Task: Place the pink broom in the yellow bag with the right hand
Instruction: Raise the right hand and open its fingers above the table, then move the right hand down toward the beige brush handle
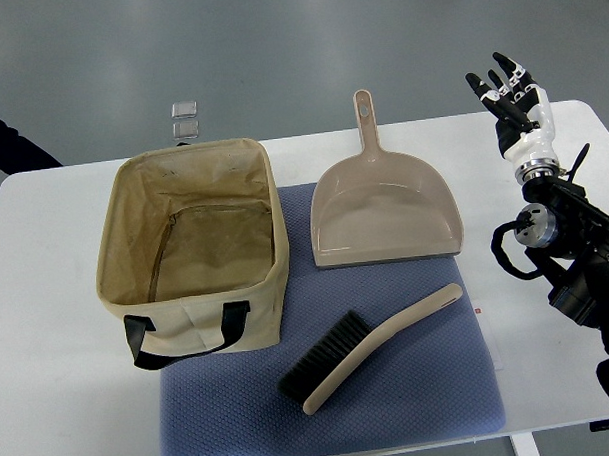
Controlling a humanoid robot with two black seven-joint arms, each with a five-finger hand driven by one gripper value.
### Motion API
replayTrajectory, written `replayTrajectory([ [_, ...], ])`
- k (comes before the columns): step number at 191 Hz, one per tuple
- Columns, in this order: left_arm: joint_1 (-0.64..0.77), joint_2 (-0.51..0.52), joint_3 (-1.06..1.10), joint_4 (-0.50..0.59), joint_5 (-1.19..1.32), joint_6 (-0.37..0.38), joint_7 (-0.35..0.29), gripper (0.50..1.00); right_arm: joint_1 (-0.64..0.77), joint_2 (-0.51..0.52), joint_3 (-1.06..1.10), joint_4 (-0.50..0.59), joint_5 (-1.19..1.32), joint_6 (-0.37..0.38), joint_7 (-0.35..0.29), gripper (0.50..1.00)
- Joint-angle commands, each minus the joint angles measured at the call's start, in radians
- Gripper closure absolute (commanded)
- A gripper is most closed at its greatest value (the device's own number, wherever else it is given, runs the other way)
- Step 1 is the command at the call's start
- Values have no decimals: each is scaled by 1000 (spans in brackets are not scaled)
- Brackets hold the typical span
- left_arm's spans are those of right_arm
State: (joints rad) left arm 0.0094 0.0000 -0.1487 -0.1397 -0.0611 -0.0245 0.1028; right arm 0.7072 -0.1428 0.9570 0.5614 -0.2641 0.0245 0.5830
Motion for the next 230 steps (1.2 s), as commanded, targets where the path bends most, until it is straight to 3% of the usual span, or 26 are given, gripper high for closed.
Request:
replayTrajectory([
  [1,1,0,0,-1,0,0,0,500,0,0,-3,0,0,0,0,568],
  [94,0,0,0,2,-2,1,0,500,3,-3,-17,2,-17,15,-3,568],
  [132,0,0,0,0,-2,1,0,500,38,-40,-121,5,-38,15,-2,568],
  [174,0,0,0,2,-2,1,0,500,130,-46,-291,6,-277,11,1,568],
  [230,0,0,0,2,-2,1,0,500,204,-115,-304,9,-567,22,-2,568],
])
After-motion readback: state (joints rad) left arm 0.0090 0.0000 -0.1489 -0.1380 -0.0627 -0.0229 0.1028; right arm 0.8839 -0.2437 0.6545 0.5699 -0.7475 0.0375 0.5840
